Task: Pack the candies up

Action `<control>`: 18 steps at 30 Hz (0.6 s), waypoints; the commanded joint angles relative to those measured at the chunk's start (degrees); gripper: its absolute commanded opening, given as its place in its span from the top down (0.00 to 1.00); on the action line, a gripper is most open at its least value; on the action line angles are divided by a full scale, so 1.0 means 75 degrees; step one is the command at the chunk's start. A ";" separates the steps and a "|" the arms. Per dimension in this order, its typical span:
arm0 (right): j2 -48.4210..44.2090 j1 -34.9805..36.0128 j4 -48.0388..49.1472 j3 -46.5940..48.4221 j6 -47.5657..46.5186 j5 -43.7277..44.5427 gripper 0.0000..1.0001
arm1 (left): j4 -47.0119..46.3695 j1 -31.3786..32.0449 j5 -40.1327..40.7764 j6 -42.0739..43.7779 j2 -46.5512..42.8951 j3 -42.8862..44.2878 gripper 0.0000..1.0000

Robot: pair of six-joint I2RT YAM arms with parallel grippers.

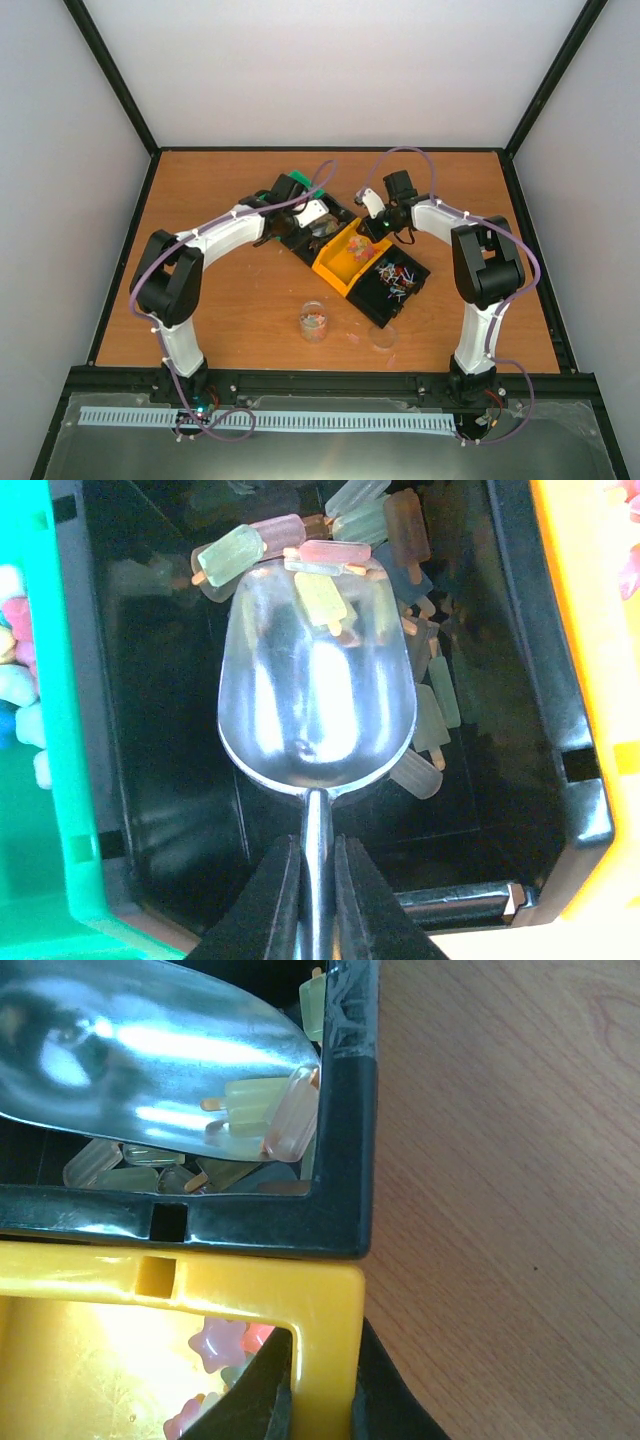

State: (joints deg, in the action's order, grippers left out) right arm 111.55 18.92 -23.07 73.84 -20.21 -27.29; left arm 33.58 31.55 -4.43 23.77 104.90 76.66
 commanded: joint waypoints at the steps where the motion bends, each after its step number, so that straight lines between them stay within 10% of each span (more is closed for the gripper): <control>1: -0.0378 0.0237 -0.0107 -0.0132 -0.0537 -0.0663 0.97 | -0.0924 0.0029 -0.1132 -0.0524 0.0110 -0.1089 0.99; 18: -0.0337 -0.0367 -0.0597 -0.0024 -0.1061 -0.0600 0.97 | -0.4545 -0.0269 -0.2080 -0.2552 -0.0703 -0.3115 0.99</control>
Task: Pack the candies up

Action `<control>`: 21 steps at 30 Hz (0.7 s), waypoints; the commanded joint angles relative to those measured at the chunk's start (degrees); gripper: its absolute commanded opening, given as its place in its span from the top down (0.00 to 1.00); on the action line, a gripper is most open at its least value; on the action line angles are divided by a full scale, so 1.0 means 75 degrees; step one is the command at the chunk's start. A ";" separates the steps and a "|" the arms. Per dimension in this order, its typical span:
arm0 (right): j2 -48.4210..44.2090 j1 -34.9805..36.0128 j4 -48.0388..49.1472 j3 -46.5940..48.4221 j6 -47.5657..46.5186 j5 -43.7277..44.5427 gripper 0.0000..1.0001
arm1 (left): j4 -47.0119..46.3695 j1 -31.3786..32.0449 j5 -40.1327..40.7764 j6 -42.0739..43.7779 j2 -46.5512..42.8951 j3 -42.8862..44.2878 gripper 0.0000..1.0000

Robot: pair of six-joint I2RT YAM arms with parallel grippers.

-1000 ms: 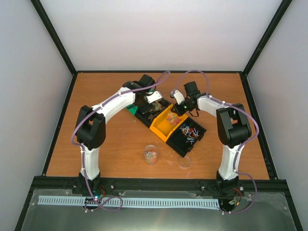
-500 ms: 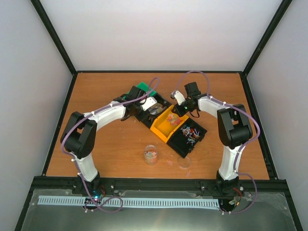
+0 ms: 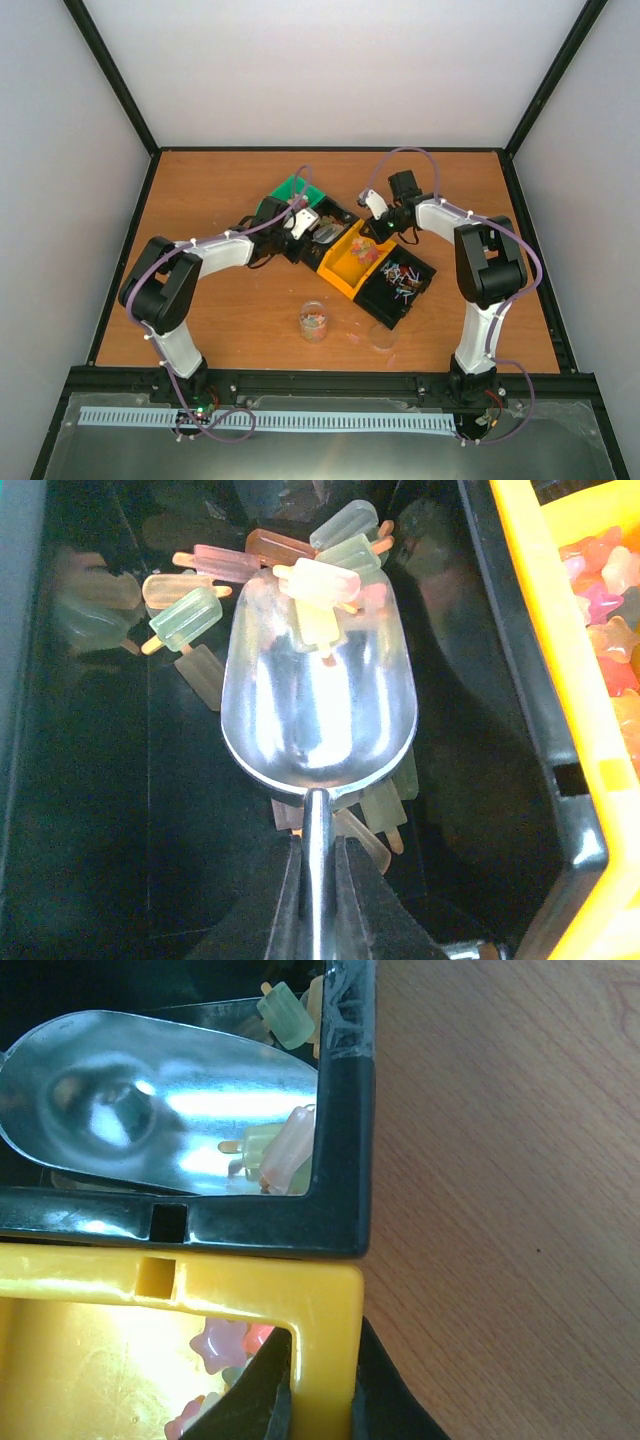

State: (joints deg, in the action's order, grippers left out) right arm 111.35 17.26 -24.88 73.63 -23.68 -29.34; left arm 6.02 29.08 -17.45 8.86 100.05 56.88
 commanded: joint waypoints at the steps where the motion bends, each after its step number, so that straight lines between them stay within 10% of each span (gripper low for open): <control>1: -0.0321 -0.0180 -0.0381 0.0005 -0.0659 -0.0325 0.97 | -0.1084 0.0060 -0.0337 -0.0571 -0.0068 -0.0623 0.99; 21: -0.0098 -0.0984 -0.0595 0.0120 -0.0826 -0.0255 0.97 | -0.3428 -0.0032 -0.0320 -0.0527 -0.0231 -0.2363 0.99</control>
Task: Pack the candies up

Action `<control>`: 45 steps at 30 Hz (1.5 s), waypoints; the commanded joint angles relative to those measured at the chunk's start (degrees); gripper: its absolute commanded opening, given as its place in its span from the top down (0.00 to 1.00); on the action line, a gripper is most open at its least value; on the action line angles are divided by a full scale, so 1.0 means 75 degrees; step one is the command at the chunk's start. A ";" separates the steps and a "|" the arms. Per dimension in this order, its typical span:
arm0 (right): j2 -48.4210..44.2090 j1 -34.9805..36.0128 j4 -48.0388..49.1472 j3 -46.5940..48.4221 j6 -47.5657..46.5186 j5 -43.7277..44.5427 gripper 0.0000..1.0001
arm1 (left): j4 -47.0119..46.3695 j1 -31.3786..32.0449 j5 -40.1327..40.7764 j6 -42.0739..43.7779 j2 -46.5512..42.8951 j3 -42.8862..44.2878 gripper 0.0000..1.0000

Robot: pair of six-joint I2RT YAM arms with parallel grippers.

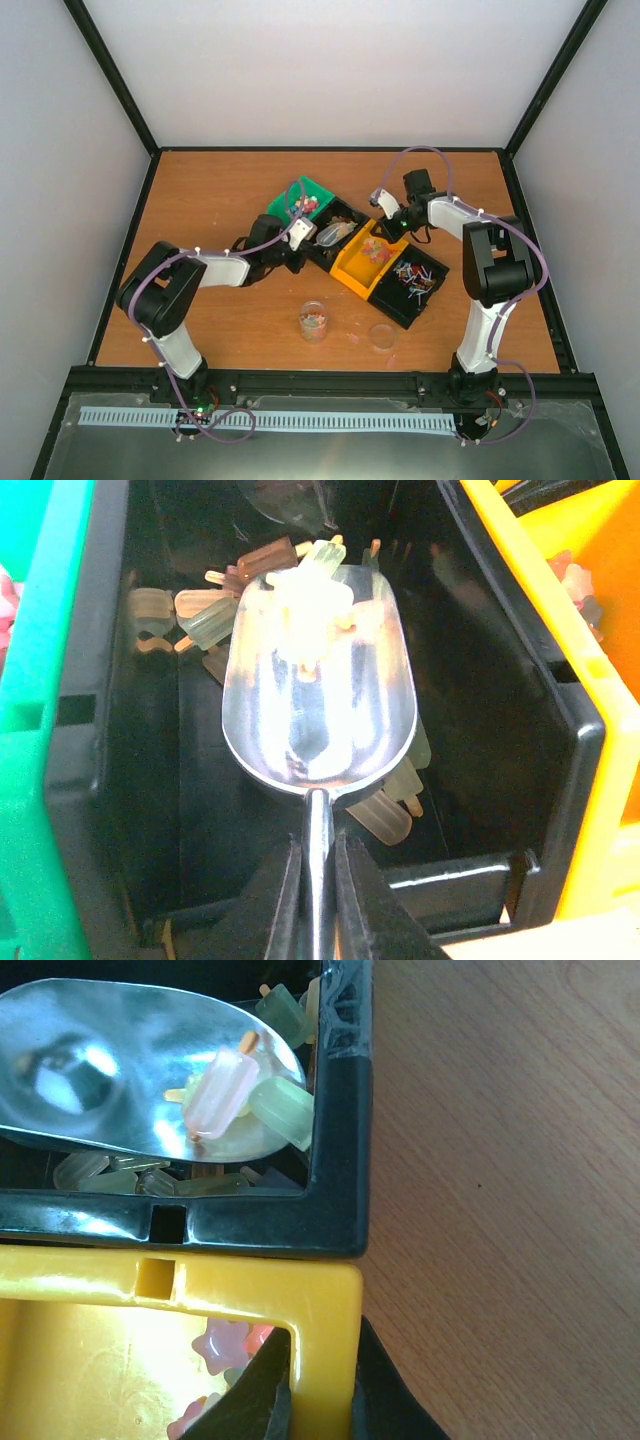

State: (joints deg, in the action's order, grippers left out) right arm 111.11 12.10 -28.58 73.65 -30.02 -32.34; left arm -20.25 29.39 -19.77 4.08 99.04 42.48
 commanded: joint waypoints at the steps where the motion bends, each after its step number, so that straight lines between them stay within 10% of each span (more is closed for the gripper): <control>1: -0.0041 -0.0319 -0.0120 0.0144 0.0035 0.0143 0.97 | 0.0012 -0.0074 -0.0023 0.0123 -0.0146 -0.0498 0.99; 7: 0.0020 -0.0394 -0.0157 0.0193 0.0027 0.0181 0.90 | -0.0237 -0.0246 -0.0288 0.0260 -0.0440 -0.0680 0.99; 27: -0.0616 -0.0441 -0.0301 0.0154 -0.0203 0.0220 0.19 | 0.0573 -0.0525 -0.1480 0.1655 -0.2324 -0.0616 0.99; 33: -0.0879 -0.0465 -0.0419 0.0358 -0.0326 0.0268 0.01 | 0.2401 -0.0944 -0.2072 0.2528 -0.3697 -0.0443 0.99; 45: -0.1281 -0.0465 -0.0724 0.0895 -0.0204 -0.0008 0.00 | 0.8930 -0.3092 -0.4190 0.5635 -0.5621 0.0927 0.99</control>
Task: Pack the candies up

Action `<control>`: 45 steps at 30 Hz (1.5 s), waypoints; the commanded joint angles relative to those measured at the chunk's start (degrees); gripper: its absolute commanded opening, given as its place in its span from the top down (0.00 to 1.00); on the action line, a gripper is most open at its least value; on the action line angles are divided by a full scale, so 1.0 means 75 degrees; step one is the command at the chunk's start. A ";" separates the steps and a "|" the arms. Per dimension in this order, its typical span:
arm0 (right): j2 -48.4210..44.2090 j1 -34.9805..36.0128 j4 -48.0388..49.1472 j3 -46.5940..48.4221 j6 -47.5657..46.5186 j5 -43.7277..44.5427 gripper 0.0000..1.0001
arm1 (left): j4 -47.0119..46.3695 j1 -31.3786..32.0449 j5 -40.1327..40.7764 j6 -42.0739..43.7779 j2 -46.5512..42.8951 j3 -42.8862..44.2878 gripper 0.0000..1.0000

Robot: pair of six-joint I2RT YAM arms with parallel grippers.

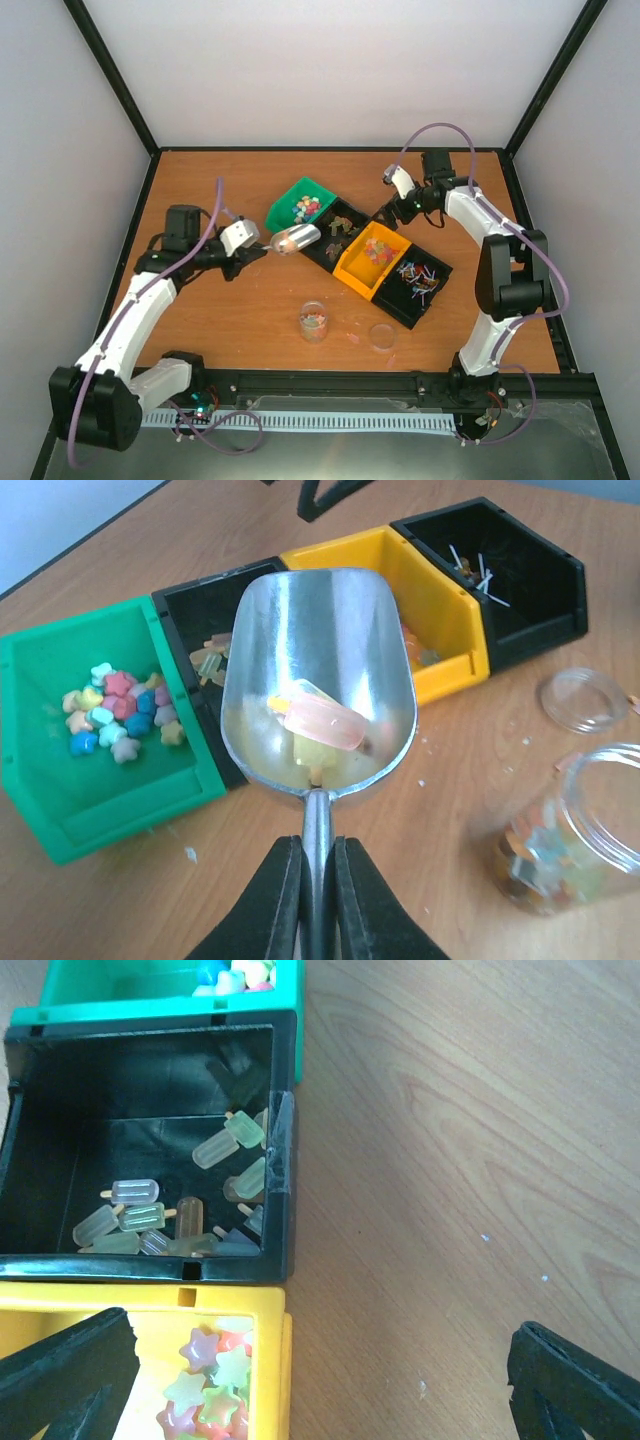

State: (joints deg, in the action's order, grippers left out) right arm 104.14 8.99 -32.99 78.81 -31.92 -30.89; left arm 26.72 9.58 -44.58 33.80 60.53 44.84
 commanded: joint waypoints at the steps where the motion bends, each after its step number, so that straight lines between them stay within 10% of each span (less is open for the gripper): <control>1: -0.0379 -0.0051 -0.0130 0.0204 0.0077 -0.0242 0.00 | 0.3073 -0.0554 -0.0869 0.1958 -0.0629 0.0699 0.99; 21: -0.0338 -0.0039 -0.0503 0.0268 0.0299 -0.1160 0.00 | 0.8299 -0.0809 0.0297 0.5845 -0.1605 0.2094 0.94; 45: -0.0704 -0.0039 0.0084 -0.0590 0.0475 -0.1237 0.00 | 0.7483 0.1569 0.1948 0.3538 -0.0091 0.3202 0.98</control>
State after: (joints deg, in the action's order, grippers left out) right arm 100.86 8.99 -33.91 75.40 -28.93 -39.62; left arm 84.88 18.55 -32.18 64.77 58.72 65.47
